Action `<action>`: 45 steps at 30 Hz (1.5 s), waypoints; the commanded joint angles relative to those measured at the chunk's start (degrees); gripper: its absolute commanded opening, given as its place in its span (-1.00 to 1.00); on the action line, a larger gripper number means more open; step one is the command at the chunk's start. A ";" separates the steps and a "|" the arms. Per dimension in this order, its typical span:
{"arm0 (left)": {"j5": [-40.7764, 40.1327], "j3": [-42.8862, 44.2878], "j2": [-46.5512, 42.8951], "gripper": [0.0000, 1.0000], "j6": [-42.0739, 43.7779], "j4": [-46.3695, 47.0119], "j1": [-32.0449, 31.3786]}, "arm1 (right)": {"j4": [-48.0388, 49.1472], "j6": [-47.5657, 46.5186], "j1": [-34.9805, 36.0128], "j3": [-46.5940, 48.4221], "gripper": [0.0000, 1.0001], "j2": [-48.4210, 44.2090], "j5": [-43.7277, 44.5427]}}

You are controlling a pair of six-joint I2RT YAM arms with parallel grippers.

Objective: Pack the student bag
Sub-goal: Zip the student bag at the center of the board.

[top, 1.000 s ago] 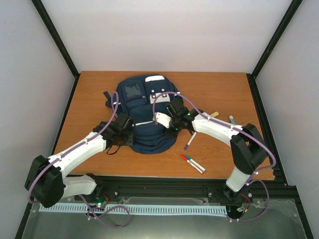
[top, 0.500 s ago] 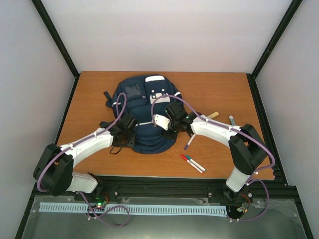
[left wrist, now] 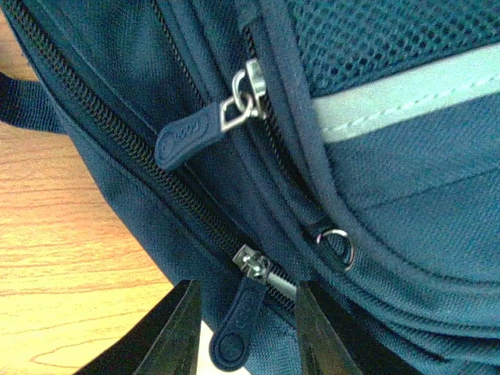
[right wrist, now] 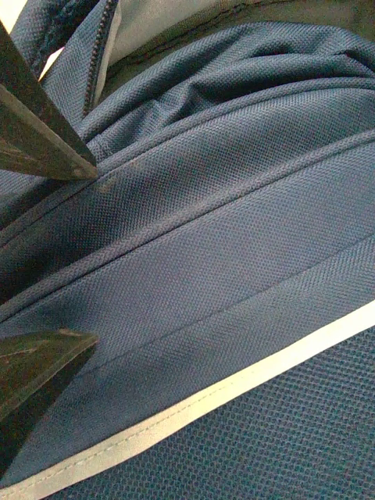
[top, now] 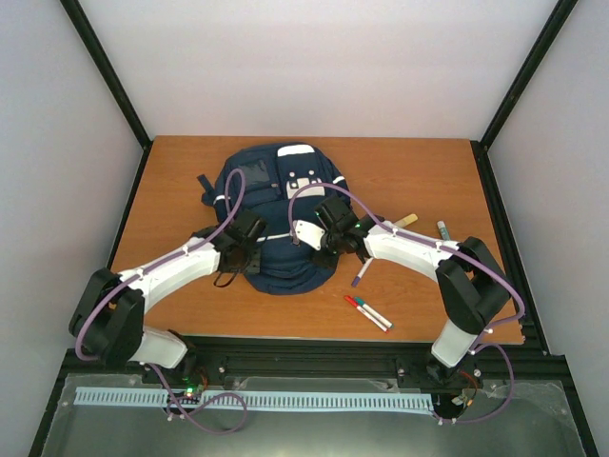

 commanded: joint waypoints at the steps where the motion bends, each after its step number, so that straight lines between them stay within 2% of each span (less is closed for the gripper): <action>1: -1.37 3.16 1.59 -0.33 1.54 -0.81 0.58 | 0.12 0.56 0.32 -0.95 0.07 -0.37 0.09; 5: 0.38 3.18 3.44 -0.36 2.23 -1.03 0.58 | 0.14 0.52 0.31 -1.18 0.07 -0.56 0.20; 11: 1.27 2.76 4.47 -0.53 1.66 -2.12 0.41 | 0.08 0.44 0.36 -1.22 0.07 -0.65 0.31; 14: 1.28 2.40 4.30 -0.51 1.39 -2.58 0.34 | 0.14 0.48 0.35 -1.21 0.07 -0.66 0.37; 17: 1.28 2.08 4.14 -0.38 1.28 -3.39 0.02 | 0.07 0.53 0.30 -1.34 0.07 -0.70 0.46; 27: 2.04 1.20 5.08 -0.44 1.10 -4.43 -1.34 | -0.09 0.66 0.30 -1.21 0.07 -0.25 0.48; 32: 1.06 1.78 5.28 -0.38 -0.12 -6.10 -3.12 | -0.10 0.69 0.30 -1.23 0.07 -0.13 0.38; 45: 0.04 1.99 8.12 -0.66 -0.75 -7.01 -4.42 | 0.08 0.70 0.31 -1.34 0.06 0.06 0.66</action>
